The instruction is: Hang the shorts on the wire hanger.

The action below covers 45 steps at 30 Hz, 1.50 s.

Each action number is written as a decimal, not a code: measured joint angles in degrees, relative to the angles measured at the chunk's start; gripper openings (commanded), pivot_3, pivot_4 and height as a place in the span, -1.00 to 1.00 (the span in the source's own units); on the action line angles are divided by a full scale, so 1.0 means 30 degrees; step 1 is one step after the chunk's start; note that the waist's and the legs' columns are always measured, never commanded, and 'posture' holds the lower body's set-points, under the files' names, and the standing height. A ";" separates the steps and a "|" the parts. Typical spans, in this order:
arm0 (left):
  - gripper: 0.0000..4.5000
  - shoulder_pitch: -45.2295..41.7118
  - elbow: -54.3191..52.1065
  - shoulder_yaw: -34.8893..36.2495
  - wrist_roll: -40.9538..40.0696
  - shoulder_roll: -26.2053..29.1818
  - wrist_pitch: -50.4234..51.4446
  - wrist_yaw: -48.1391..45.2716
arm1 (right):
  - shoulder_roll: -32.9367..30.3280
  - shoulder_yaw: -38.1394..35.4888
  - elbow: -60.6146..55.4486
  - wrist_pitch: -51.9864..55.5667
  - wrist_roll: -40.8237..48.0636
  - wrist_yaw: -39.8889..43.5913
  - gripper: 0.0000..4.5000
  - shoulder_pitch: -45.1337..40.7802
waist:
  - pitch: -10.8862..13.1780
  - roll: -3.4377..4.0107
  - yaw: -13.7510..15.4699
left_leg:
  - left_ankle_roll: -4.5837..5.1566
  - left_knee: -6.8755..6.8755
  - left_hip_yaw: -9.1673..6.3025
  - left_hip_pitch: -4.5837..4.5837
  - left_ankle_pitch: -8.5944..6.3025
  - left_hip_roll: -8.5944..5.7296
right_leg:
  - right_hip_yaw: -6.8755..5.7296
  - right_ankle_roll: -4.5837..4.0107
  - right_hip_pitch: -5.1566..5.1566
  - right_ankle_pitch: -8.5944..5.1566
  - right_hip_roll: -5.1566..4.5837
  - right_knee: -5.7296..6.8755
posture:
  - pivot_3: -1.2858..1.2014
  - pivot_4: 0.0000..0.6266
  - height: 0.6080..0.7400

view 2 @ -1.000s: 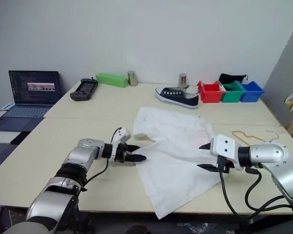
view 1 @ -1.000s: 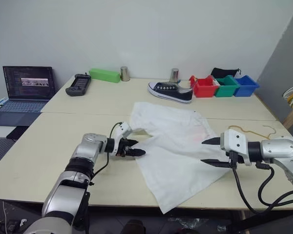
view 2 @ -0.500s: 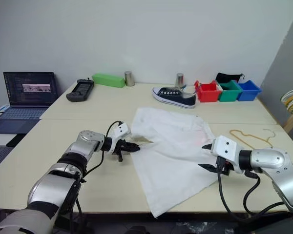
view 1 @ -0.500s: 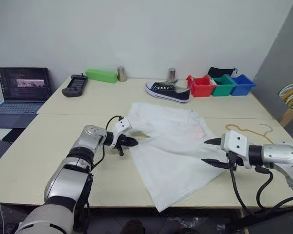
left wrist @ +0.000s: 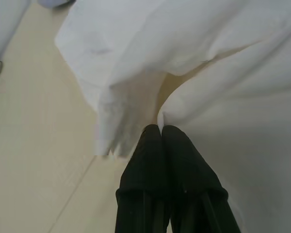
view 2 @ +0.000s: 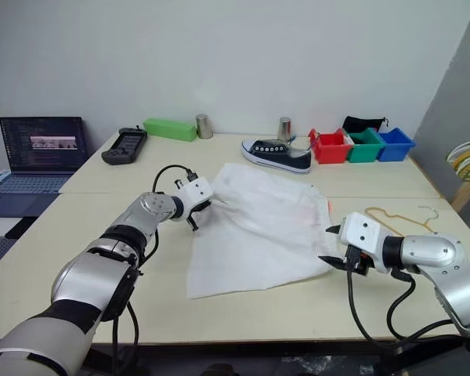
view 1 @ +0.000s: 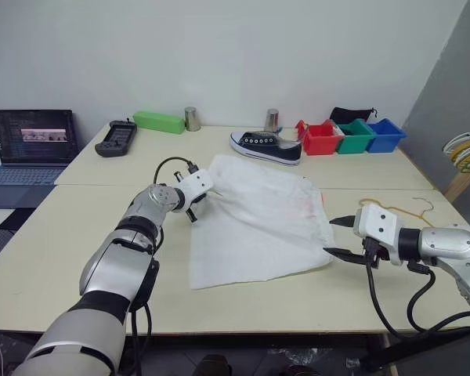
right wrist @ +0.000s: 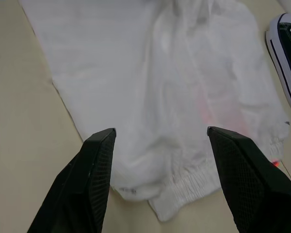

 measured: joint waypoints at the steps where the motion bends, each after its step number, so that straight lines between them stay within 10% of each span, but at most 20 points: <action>1: -0.98 0.0003 0.0065 0.0006 0.0032 -0.0168 0.0000 0.0212 | 0.0000 0.0054 0.0235 -0.0183 -0.0208 0.0012 0.41 0.0000 | 0.0000 0.0000 0.0022 | 0.0000 0.0000 0.0001 -0.0001 0.0000 -0.0002 | -0.0001 0.0000 0.0000 0.0000 -0.0002 0.0000 | 0.18 -1.00 1.00; 17: 0.39 0.3661 -0.6168 0.1626 -0.3496 0.3650 -0.2154 -1.2582 | 0.0250 0.3651 0.9385 -0.8963 -0.6093 0.1940 0.41 -0.2697 | -0.0002 0.0006 0.0030 | -0.0007 -0.0037 0.0082 0.0106 0.0004 0.0018 | 0.0023 -0.0019 0.0001 -0.0009 0.0010 0.0035 | 0.28 -1.00 1.00; 31: 0.39 1.2774 -2.7715 0.3105 -1.1824 0.5052 1.0815 -1.5168 | 0.2253 0.5755 1.4989 -1.2053 -0.8173 0.3364 0.41 -0.5878 | -0.0002 0.0005 0.1028 | -0.0003 -0.0030 0.0090 0.0121 0.0002 0.0013 | 0.0081 -0.0022 0.0023 -0.0011 -0.0077 0.0036 | 0.33 -1.00 1.00; 45: 0.40 1.3118 -2.9782 0.2605 -1.2535 0.4789 1.2146 -1.3340 | 0.2830 0.5742 1.7053 -1.2262 -0.8408 0.3751 -0.98 -0.6784 | -0.0002 0.0008 0.1010 | -0.0003 -0.0033 0.0093 0.0199 0.0001 0.0010 | 0.0082 -0.0041 0.0108 -0.0022 -0.0057 0.0022 | 0.30 -1.00 1.00</action>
